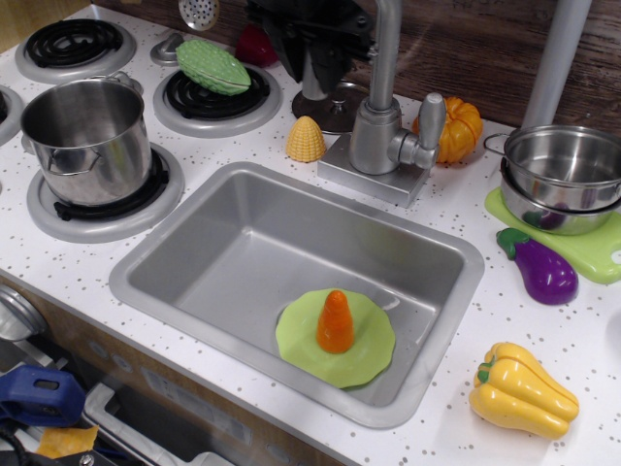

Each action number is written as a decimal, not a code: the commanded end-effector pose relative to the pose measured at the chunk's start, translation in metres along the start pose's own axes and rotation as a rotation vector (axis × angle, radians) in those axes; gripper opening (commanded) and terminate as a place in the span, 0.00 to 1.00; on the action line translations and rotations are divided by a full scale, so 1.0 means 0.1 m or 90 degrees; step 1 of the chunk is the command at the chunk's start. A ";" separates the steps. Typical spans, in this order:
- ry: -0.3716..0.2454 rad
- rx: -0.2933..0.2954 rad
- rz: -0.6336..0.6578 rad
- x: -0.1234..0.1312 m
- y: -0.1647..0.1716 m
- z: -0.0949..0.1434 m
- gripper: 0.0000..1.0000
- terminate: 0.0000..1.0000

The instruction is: Turn faucet front to left

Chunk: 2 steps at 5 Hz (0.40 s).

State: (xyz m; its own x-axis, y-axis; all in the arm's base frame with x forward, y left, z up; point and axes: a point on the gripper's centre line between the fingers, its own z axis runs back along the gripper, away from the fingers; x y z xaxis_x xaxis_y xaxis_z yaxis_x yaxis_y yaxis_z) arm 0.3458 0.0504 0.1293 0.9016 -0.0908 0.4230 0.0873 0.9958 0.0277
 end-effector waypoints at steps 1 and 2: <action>-0.043 0.009 -0.036 0.20 0.20 0.08 0.00 0.00; -0.081 0.012 -0.053 0.25 0.33 -0.05 0.00 0.00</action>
State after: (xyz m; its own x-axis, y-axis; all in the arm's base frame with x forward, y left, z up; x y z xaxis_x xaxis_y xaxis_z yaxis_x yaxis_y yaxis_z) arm 0.3767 0.0861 0.1214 0.8283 -0.1929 0.5260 0.1785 0.9808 0.0787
